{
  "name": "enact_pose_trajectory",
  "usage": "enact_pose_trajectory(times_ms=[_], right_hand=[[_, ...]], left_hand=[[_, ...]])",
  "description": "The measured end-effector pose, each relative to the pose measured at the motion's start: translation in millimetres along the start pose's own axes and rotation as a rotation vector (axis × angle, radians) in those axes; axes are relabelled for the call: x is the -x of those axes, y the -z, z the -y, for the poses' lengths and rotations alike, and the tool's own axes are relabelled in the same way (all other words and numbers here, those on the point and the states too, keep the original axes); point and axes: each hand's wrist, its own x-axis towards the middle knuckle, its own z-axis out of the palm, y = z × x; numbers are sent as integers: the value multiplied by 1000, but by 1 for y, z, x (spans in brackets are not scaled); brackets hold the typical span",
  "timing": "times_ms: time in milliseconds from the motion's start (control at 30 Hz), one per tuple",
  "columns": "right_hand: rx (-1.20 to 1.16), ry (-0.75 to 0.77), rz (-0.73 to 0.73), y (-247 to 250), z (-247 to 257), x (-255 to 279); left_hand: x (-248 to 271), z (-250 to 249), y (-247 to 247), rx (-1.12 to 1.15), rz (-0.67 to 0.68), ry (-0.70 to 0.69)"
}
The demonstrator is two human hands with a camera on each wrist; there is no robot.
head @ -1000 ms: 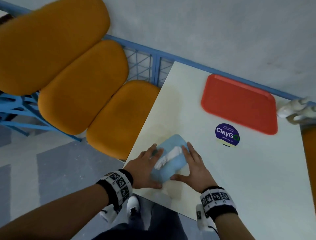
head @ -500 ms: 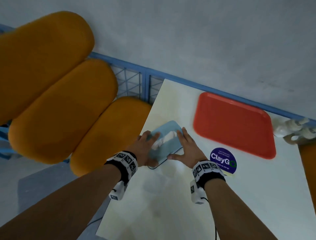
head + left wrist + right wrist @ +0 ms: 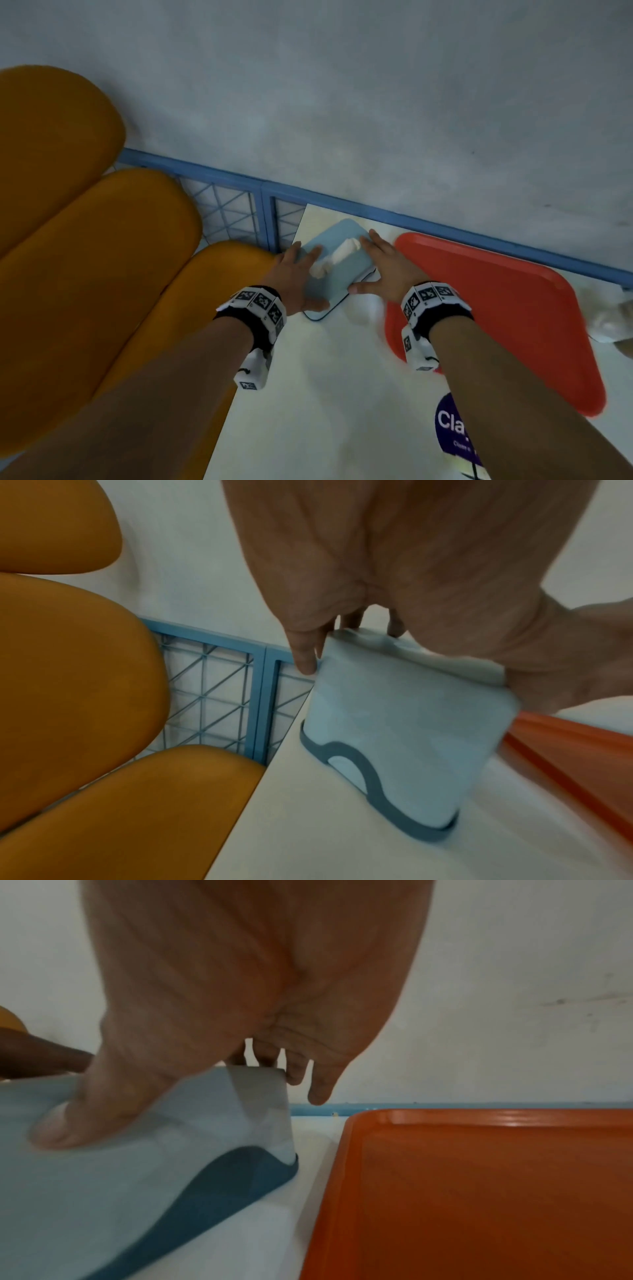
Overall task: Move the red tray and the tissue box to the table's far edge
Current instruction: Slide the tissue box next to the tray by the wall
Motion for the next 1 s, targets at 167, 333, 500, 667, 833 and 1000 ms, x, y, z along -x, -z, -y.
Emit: enact_pose_trajectory(times_ms=[167,333,500,667,833,1000], right_hand=[[42,-20,-44,26,-23,-42],[123,-59,9,26,-33,-58],[137,-81,-49,22,-25,-61],[72,-229,-146,-9,-7,-34],[0,-227,-313,-31,15,-3],[-69,-262,-315,-51,12,16]], left_hand=[[-19,-2,2,14,-209,-110],[-23,-1,-17,30,-313,-246],[-33,-1,-14,52,-335,-229],[-38,13,3,46,-280,-204],[-46,20,29,112,-216,-138],[-54,26,36,174,-112,-60]])
